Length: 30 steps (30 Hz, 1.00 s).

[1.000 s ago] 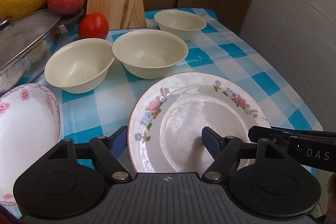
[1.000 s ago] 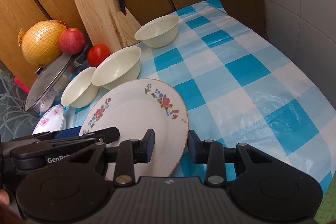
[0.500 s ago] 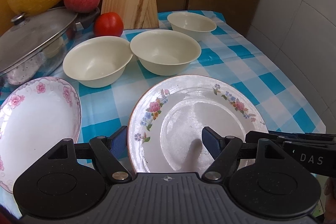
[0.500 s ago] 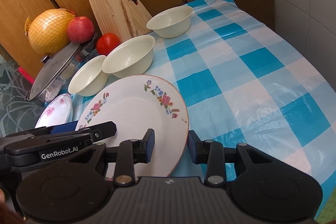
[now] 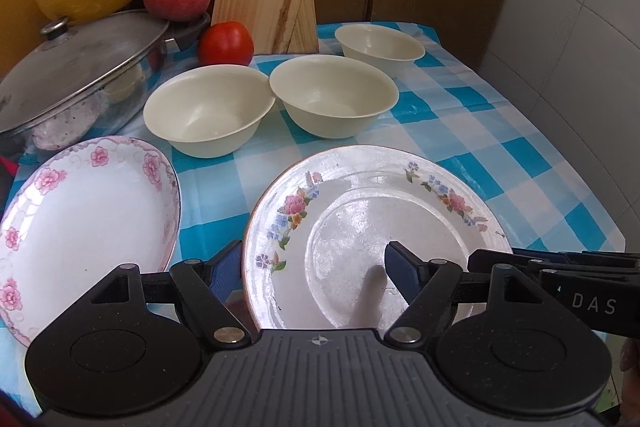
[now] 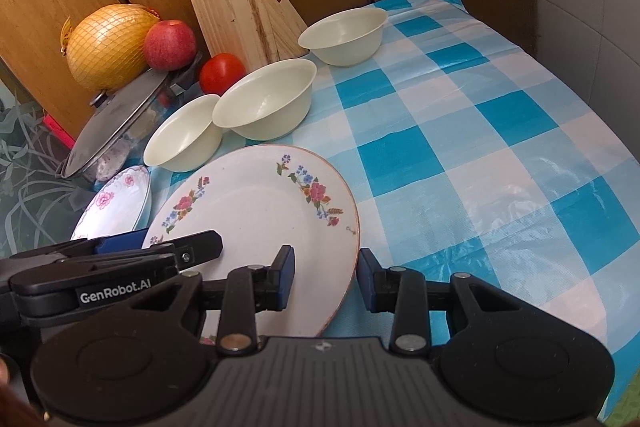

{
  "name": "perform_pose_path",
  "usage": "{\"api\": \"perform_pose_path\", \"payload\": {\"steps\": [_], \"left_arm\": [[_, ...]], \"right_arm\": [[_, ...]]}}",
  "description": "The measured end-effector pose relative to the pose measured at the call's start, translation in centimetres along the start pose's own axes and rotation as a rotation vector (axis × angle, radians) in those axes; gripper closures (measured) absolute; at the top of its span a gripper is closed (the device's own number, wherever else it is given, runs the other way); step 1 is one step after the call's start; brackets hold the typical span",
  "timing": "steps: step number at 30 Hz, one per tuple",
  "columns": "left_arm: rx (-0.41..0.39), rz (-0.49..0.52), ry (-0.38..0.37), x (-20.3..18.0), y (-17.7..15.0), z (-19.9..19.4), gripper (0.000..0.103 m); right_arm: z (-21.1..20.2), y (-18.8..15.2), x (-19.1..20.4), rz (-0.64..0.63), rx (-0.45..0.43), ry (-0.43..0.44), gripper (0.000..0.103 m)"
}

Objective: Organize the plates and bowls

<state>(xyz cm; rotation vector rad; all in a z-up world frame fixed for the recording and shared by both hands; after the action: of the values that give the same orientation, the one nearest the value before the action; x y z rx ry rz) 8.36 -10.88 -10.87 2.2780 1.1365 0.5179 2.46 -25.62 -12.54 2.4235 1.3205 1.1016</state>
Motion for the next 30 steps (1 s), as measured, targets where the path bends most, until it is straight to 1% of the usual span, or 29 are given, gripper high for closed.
{"api": "perform_pose_path", "payload": {"steps": [13, 17, 30], "left_arm": [[0.017, -0.016, 0.013, 0.7, -0.8, -0.3, 0.023], [0.009, -0.015, 0.019, 0.8, -0.8, -0.7, 0.023], [0.013, -0.035, 0.049, 1.8, -1.9, -1.6, 0.023]], "right_arm": [[-0.1, -0.4, 0.6, -0.025, 0.005, 0.015, 0.07], [-0.2, -0.5, 0.8, -0.032, 0.007, 0.016, 0.07], [-0.6, -1.5, 2.4, -0.088, 0.011, 0.04, 0.07]]}}
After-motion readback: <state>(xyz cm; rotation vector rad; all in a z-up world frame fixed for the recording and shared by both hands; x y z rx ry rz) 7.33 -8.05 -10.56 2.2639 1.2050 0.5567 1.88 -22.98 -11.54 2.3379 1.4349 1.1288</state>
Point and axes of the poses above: each gripper's, at about its wrist camera, not at the fingertips, and z roughly the way its jaws point, x to its left, y to its top, the point moved 8 cm from there along z, roughly the way its jaws point, and after that the axes turned 13 degrees about z, right-handed, at the moved point
